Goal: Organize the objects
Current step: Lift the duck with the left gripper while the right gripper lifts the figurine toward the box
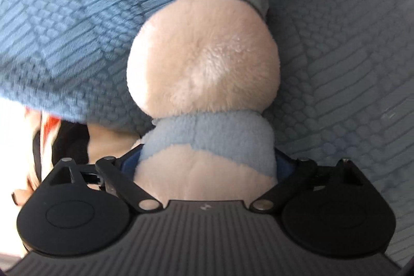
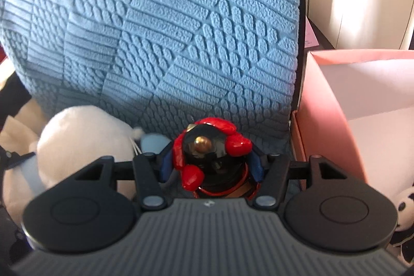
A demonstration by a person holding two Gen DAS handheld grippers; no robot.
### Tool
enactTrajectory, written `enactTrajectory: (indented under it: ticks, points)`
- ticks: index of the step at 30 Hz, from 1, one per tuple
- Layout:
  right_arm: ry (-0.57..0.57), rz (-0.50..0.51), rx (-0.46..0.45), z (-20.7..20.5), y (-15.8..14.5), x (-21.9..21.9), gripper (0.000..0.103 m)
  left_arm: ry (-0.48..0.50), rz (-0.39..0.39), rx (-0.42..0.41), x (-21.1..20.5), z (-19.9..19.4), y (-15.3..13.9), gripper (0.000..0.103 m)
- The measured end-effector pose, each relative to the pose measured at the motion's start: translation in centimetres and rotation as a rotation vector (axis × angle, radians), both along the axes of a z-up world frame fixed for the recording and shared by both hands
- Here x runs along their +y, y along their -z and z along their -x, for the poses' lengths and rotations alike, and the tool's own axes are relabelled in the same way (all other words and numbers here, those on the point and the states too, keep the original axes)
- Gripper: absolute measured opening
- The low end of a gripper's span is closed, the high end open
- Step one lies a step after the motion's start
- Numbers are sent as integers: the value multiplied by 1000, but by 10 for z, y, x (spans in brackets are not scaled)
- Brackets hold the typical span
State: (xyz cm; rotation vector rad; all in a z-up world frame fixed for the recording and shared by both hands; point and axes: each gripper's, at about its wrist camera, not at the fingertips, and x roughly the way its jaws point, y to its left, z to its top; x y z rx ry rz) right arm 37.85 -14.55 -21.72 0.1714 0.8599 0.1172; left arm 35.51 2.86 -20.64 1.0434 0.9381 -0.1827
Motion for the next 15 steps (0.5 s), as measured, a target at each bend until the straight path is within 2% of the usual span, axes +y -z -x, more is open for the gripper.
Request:
enactTrajectory:
  ticks: [6, 8, 11, 15]
  points:
    - [-24, 8, -4, 12, 1, -5, 60, -257, 266, 36, 11, 1, -37, 96]
    - [-38, 11, -3, 14, 3, -9, 60, -316, 346, 36, 13, 5, -46, 96]
    - [-35, -2, -13, 22, 1, -14, 60, -391, 427, 27, 5, 3, -60, 96]
    - [-29, -14, -2, 31, -3, -8, 60, -474, 529, 38, 2, 43, -64, 95]
